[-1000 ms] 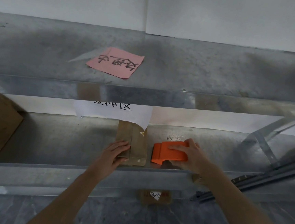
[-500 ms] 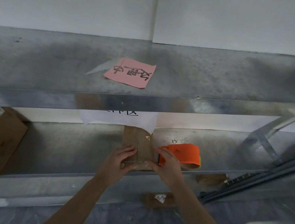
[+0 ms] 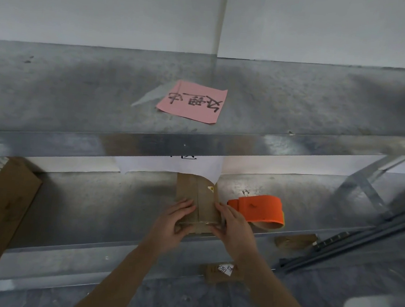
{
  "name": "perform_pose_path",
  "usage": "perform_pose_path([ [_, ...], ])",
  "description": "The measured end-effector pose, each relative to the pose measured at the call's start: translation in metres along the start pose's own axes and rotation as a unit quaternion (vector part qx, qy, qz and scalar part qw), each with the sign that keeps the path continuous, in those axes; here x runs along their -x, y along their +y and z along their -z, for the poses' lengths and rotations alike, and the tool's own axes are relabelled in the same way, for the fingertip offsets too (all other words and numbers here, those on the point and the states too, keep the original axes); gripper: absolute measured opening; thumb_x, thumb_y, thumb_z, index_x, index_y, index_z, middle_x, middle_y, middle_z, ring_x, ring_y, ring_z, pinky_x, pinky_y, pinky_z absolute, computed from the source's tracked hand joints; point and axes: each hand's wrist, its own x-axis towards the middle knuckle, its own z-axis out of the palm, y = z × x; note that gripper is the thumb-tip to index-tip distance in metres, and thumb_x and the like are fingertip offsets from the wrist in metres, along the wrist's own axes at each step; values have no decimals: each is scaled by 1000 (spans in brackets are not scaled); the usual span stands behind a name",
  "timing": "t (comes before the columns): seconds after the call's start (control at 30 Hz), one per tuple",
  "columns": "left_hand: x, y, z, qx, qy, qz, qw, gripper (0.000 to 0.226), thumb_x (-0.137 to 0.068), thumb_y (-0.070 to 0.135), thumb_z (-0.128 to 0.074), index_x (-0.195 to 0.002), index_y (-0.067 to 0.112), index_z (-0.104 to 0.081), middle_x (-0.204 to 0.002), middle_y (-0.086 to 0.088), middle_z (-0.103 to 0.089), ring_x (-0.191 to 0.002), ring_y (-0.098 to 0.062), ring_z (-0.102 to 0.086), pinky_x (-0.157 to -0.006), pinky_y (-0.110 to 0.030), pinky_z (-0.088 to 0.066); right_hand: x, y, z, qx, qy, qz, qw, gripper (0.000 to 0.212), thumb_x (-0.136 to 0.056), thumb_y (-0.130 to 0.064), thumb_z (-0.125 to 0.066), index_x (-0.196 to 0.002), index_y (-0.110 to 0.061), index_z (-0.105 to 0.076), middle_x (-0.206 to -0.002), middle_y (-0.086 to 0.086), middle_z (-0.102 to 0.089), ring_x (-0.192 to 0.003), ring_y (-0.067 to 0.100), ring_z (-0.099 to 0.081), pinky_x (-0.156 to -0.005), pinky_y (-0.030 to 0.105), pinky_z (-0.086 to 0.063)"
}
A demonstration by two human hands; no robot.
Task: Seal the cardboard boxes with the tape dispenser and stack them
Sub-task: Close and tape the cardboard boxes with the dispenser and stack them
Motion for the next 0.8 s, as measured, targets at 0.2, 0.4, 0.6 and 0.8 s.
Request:
perform_pose_path([
  [0.2,3,-30,56,-62,-148,-15,987,92,-76,12,-78,-148,38,-25,-157,26,-7,-144,4,-9,-115,-18,-14,-1,21,41,6,-29,80,996,48,-94,-10,-60,-133,-36,-54,-132,-24,-46,-124,-5,-41,-108,17,-36],
  [0.4,-20,-32,42,-55,-178,7,982,75,-76,13,-77,-134,41,-38,-146,21,-30,-139,5,-18,-119,-30,-21,-14,11,27,-9,-64,91,994,56,-79,-4,-75,-124,-36,-64,-121,-11,-58,-94,-4,-59,-95,19,-49],
  [0.6,-7,-36,27,20,-131,41,990,68,-78,18,-76,-117,64,-45,-130,54,-27,-138,12,-19,-119,-29,-19,-11,11,13,-52,-11,42,998,50,-75,-3,-78,-113,-35,-71,-119,-18,-56,-95,-4,-58,-96,19,-49],
  [0.8,-3,-25,18,102,-87,114,984,54,-77,25,-76,-118,49,-51,-123,56,-33,-136,13,-22,-117,-24,-22,-8,3,7,-145,11,-18,989,58,-72,0,-81,-96,-50,-67,-103,-20,-65,-81,1,-65,-82,19,-55],
])
